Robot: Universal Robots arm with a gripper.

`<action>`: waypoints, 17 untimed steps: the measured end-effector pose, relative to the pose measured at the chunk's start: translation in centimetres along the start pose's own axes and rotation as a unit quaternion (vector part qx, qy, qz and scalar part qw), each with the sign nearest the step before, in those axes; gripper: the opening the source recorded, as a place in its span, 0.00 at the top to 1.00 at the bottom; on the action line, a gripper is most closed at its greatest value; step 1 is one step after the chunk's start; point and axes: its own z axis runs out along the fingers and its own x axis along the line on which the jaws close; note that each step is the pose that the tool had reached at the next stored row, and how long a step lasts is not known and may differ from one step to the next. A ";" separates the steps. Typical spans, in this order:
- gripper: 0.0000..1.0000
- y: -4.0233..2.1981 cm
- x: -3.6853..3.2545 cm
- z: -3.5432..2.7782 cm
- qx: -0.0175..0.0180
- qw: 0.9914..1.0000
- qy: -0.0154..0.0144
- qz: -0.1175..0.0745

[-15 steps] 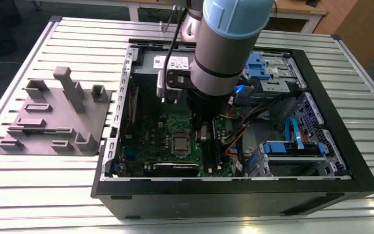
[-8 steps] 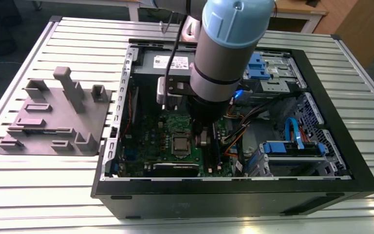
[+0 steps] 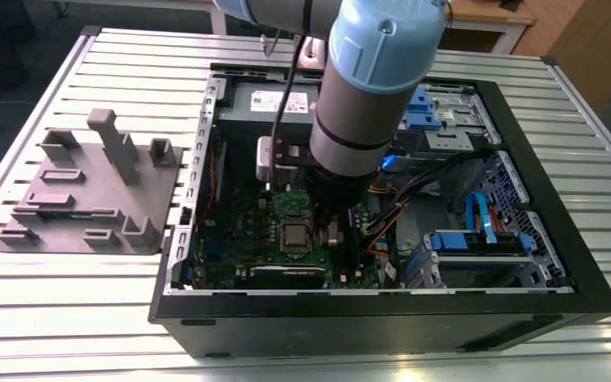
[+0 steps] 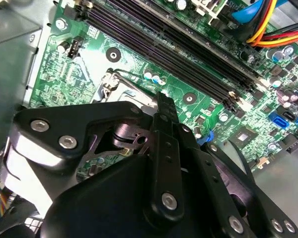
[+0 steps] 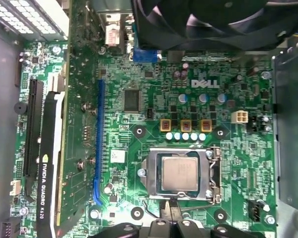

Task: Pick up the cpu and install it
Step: 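Install the first cpu locking lever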

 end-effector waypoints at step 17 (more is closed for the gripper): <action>0.90 -0.07 0.40 1.21 0.000 1.000 0.004 -0.019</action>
